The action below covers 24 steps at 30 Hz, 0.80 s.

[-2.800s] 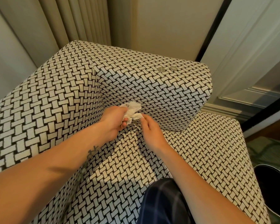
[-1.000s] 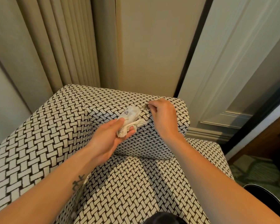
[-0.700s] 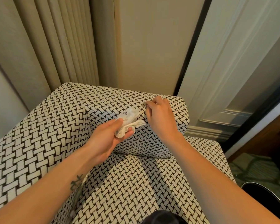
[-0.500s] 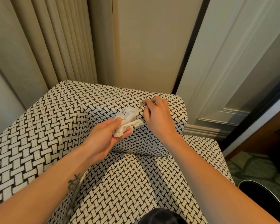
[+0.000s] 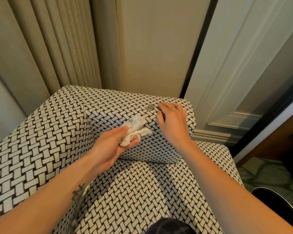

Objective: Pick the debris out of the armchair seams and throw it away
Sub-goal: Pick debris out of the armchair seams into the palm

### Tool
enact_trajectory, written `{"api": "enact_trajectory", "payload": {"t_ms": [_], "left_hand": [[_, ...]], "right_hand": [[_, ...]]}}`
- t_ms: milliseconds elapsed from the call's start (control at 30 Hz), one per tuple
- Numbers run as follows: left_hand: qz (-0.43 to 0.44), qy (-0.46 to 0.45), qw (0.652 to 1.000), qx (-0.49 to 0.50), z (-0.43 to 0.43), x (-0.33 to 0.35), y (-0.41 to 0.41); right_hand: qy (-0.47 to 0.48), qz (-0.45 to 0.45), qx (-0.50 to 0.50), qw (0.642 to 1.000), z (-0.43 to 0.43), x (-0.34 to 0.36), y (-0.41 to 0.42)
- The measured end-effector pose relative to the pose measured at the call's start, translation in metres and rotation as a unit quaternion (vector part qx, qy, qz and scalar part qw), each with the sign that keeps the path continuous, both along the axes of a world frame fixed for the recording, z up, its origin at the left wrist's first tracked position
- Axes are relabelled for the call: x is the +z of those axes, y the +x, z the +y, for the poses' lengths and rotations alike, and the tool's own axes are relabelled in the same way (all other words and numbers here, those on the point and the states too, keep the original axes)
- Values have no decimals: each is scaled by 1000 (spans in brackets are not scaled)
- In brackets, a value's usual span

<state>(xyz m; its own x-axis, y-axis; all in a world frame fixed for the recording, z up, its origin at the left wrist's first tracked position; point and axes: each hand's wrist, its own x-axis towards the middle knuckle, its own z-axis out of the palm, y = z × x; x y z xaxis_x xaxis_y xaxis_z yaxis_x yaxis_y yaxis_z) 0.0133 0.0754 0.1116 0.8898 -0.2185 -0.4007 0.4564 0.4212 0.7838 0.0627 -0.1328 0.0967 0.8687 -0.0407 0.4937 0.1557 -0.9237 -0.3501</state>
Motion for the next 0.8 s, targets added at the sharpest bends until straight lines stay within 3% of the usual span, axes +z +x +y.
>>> {"api": "enact_trajectory", "payload": {"t_ms": [500, 800], "left_hand": [[0, 16, 1000, -7, 0, -2, 1], [-7, 19, 1000, -8, 0, -6, 3]], "right_hand": [[153, 5, 31, 988, 17, 24, 13], [96, 1, 74, 993, 26, 11, 20]]}}
